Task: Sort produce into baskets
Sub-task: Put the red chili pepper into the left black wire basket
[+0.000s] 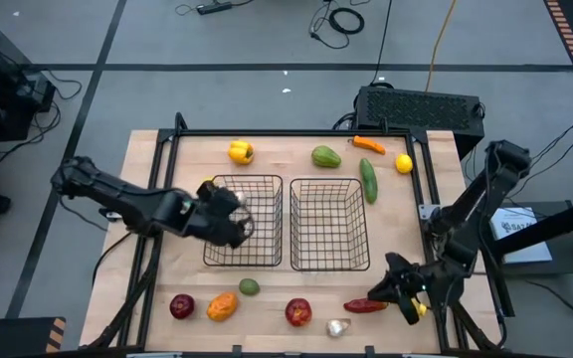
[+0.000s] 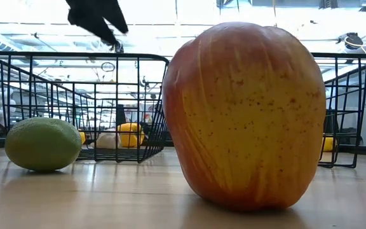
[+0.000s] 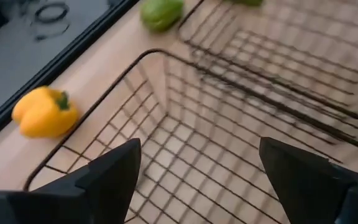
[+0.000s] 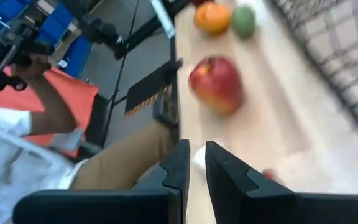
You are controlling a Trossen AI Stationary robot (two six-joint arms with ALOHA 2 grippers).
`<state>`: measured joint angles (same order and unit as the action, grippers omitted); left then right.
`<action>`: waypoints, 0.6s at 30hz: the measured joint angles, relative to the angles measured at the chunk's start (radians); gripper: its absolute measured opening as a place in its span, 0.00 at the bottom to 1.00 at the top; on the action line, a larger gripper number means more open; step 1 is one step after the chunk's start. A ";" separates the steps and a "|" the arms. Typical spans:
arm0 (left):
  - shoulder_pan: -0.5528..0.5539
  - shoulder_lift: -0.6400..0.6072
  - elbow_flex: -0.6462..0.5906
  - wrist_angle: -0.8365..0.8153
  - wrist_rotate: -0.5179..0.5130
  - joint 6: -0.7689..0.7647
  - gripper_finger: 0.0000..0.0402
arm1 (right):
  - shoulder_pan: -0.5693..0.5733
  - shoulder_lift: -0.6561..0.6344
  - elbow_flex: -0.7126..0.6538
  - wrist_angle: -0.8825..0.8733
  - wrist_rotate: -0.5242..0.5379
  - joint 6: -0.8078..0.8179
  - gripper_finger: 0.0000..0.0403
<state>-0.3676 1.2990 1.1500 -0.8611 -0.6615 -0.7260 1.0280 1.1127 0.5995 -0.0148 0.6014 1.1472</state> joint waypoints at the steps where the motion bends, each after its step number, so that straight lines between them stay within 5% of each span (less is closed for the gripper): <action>1: -0.025 -0.004 0.000 0.021 -0.017 0.003 0.82 | 0.017 0.010 0.000 0.002 -0.007 0.032 0.11; 12: -0.126 -0.019 0.000 0.100 -0.051 0.079 0.82 | 0.109 0.119 0.002 -0.015 -0.085 0.253 0.12; 18: -0.126 -0.019 0.000 0.129 -0.052 0.080 0.82 | 0.102 0.173 0.002 -0.050 -0.149 0.250 0.26</action>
<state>-0.4934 1.2800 1.1496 -0.7325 -0.7132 -0.6457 1.1300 1.2860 0.6010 -0.0646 0.4520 1.3974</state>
